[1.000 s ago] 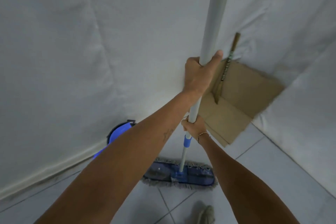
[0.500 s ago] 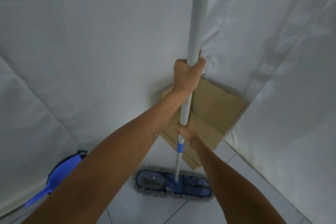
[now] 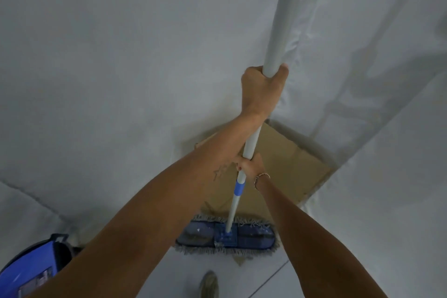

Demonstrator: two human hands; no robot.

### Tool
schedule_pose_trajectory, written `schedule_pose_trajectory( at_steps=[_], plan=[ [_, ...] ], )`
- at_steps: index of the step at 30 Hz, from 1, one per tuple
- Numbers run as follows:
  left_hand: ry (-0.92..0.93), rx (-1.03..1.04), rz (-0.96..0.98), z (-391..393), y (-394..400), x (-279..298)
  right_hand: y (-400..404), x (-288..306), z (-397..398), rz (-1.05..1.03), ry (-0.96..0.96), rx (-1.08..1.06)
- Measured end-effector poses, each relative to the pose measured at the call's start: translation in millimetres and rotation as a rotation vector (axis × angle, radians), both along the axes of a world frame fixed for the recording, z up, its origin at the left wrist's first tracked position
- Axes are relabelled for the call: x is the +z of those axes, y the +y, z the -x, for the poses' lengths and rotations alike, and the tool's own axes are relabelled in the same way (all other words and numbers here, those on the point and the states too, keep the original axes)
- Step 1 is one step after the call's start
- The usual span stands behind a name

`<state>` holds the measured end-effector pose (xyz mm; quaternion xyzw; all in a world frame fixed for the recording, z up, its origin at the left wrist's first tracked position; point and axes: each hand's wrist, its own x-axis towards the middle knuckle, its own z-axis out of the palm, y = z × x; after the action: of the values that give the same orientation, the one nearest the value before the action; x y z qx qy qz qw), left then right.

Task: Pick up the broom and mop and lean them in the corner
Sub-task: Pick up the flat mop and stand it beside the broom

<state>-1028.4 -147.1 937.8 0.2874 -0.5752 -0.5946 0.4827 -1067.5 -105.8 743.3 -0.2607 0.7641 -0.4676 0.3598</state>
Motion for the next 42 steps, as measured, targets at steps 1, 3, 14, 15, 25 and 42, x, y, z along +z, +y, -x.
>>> schedule_pose_trajectory(
  at_steps=[1, 3, 14, 15, 25, 42],
  plan=[
    [-0.006, -0.001, -0.001, 13, -6, -2, -7, -3, 12, -0.001, -0.002, -0.003],
    [-0.031, 0.009, -0.002, 47, -27, -6, -32, -11, 45, -0.01, -0.014, -0.006],
    [-0.073, 0.1, -0.043, 170, -106, -12, -128, -49, 169, -0.136, -0.161, 0.037],
    [-0.078, 0.114, -0.043, 181, -112, -12, -133, -48, 177, -0.159, -0.174, 0.032],
    [-0.105, 0.365, -0.101, 232, -166, -31, -172, -44, 226, -0.096, -0.109, 0.307],
    [-0.12, 0.491, -0.136, 236, -303, -37, -295, -46, 233, -0.083, -0.093, 0.392]
  ],
)
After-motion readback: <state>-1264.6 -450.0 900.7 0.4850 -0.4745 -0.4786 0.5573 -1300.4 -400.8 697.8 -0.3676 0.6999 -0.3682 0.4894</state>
